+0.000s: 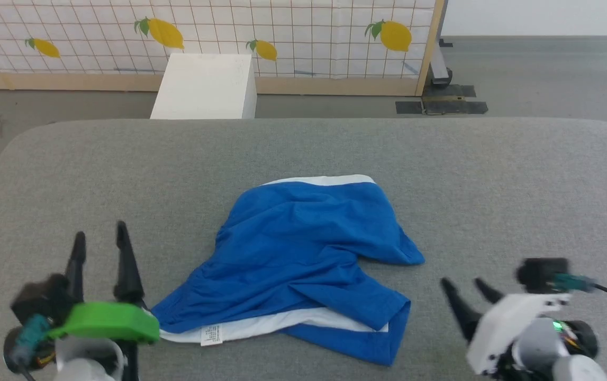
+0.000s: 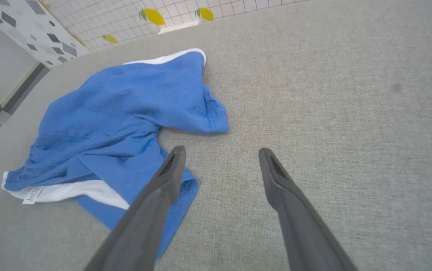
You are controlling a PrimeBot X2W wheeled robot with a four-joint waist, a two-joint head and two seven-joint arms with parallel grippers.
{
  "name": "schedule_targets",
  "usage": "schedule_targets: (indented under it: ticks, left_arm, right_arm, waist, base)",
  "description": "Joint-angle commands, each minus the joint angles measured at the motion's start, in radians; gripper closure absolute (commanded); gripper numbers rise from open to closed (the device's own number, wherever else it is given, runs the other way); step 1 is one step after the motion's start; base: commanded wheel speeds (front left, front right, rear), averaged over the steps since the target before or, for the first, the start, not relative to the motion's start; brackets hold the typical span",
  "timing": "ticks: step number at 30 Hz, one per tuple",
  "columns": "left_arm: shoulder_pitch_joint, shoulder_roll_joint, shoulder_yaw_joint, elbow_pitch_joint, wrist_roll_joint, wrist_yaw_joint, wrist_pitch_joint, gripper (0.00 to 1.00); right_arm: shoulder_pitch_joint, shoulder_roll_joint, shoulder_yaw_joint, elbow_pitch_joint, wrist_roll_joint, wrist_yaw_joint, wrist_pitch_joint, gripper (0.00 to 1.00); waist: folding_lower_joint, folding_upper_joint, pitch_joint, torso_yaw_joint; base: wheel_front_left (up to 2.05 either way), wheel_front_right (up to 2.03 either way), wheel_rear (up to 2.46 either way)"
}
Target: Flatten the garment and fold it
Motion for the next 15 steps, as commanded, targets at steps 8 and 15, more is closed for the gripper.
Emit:
schedule_targets:
  ticks: [8, 15]
  left_arm:
    - [0.092, -0.042, -0.039, -0.05, 0.113, 0.004, -0.016, 0.0]
    - [0.034, -0.102, -0.027, -0.038, 0.139, -0.04, -0.017, 0.0]
  right_arm:
    - [-0.195, 0.0, 0.186, 0.127, -0.129, -0.001, 0.262, 0.0]
    - [-0.338, -0.001, 0.293, 0.386, -0.156, -0.001, 0.358, 0.76]
  waist:
    - [0.0, 0.0, 0.043, 0.03]
    - [0.0, 0.0, 0.107, 0.087]
  base:
    - [0.0, 0.0, 0.0]
    - [0.0, 0.0, 0.0]
